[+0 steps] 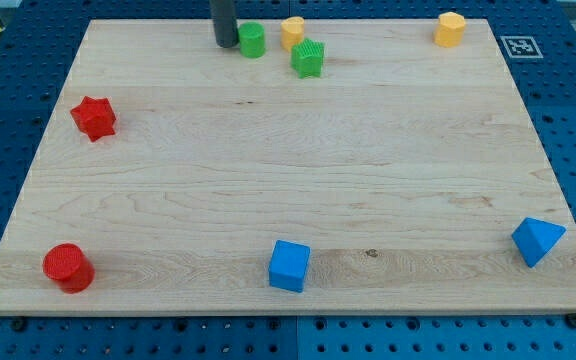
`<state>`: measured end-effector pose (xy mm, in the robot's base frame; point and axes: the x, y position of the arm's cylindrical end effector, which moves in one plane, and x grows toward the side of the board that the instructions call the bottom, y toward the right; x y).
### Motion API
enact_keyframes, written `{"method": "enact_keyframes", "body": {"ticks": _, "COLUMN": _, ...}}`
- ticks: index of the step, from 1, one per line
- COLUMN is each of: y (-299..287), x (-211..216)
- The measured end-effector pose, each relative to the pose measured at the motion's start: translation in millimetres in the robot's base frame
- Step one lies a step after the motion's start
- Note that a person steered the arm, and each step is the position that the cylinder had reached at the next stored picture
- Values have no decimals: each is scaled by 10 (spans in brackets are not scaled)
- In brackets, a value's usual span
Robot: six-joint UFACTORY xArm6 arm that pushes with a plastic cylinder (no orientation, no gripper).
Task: Slide yellow hexagon close to yellow heart
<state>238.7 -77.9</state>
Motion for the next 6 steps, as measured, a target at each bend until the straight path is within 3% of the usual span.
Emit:
{"method": "enact_keyframes", "body": {"ticks": 1, "y": 77, "x": 6}}
{"method": "enact_keyframes", "body": {"ticks": 2, "y": 91, "x": 401}}
{"method": "enact_keyframes", "body": {"ticks": 3, "y": 541, "x": 826}}
{"method": "enact_keyframes", "body": {"ticks": 5, "y": 2858, "x": 877}}
{"method": "enact_keyframes", "body": {"ticks": 6, "y": 3679, "x": 557}}
